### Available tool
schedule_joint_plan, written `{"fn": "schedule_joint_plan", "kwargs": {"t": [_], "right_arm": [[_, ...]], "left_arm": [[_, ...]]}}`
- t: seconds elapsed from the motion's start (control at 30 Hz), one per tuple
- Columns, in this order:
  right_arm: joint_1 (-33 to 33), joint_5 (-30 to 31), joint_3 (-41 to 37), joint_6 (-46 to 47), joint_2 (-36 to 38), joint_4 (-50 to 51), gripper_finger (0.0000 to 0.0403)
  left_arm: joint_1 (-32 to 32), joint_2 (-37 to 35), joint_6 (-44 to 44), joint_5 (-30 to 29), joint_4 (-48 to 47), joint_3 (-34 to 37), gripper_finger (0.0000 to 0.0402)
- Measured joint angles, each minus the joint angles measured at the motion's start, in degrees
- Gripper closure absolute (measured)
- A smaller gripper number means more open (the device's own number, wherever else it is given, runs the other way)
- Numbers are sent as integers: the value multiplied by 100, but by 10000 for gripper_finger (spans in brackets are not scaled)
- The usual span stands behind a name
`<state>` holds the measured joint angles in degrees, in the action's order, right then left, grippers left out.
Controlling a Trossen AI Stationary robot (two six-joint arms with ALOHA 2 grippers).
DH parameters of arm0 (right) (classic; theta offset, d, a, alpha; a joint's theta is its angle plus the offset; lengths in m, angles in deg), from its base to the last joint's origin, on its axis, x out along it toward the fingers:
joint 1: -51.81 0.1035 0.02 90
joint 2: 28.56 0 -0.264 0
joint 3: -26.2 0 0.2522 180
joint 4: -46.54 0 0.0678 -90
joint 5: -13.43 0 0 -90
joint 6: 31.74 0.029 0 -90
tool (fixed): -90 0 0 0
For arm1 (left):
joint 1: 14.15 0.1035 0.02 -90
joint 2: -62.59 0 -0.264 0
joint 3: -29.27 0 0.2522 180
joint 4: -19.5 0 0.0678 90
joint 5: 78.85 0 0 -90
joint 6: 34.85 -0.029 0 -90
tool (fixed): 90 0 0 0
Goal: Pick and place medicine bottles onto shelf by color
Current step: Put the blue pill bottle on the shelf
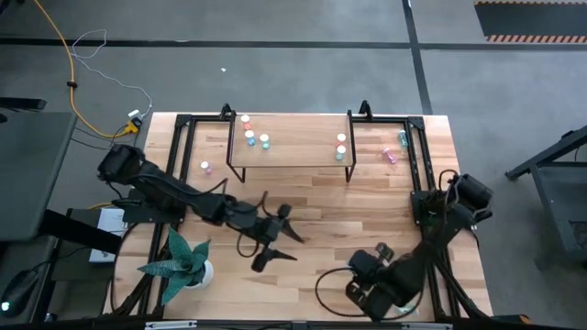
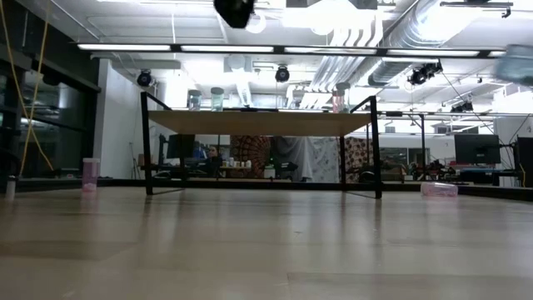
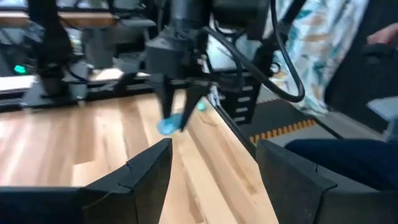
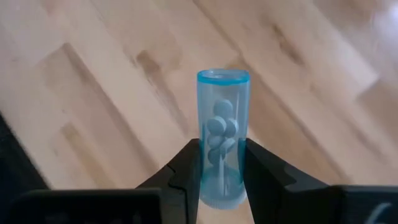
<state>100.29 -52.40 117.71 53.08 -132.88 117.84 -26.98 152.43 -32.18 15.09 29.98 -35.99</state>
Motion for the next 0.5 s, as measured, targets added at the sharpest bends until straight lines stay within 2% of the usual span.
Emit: {"fn": "schedule_joint_plan", "kwargs": {"t": [0.23,0.37,0.5], "right_arm": [[-258,252,0,-1126,0,-289,316],[-322,281,0,-1472,2,-509,316],[-323,583,0,-1625,2,-511,316]], "left_arm": [[272,285,-97,402,203,-143,177],[344,322,-98,442,348,-146,177],[342,322,-230,447,404,-146,177]]}}
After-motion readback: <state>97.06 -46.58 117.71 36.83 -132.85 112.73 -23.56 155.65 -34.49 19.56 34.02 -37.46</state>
